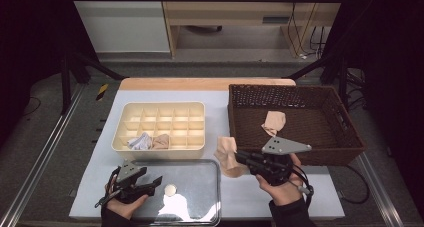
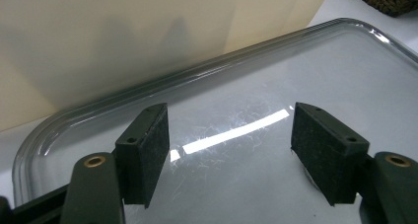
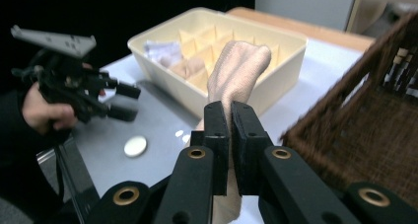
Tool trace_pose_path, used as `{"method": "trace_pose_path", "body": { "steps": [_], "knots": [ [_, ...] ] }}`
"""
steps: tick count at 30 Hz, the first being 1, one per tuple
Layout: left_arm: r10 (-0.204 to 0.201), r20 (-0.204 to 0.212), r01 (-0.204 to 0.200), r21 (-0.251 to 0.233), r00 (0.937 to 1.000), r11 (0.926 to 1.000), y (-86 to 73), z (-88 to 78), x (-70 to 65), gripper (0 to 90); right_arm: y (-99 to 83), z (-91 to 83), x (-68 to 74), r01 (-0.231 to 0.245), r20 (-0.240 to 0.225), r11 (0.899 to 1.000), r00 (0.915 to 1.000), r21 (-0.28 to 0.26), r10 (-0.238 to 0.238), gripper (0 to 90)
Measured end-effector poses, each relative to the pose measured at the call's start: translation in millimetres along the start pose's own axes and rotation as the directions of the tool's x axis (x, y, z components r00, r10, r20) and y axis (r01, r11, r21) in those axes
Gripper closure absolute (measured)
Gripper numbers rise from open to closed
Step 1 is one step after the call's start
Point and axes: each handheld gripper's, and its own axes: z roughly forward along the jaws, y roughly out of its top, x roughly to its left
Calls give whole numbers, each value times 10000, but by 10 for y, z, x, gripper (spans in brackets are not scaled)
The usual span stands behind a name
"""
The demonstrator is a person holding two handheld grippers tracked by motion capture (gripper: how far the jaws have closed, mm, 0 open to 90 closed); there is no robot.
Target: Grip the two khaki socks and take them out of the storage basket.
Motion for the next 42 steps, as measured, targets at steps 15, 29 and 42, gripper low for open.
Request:
{"method": "trace_pose_path", "body": {
  "steps": [15,29,42],
  "knots": [
    [-1,-10,1,-23,10000,10000,1,-5,-1,304,-642,40,-135,-989,117,9906,9951,944,983,863],
    [51,8,-51,21,10000,10000,-1,3,-7,305,-1017,241,-362,-1651,923,9672,9844,1932,1497,847],
    [32,27,-32,28,10000,10000,-5,6,-8,305,-1035,278,-337,-1261,1327,9714,9861,2012,1005,706]
  ]
}}
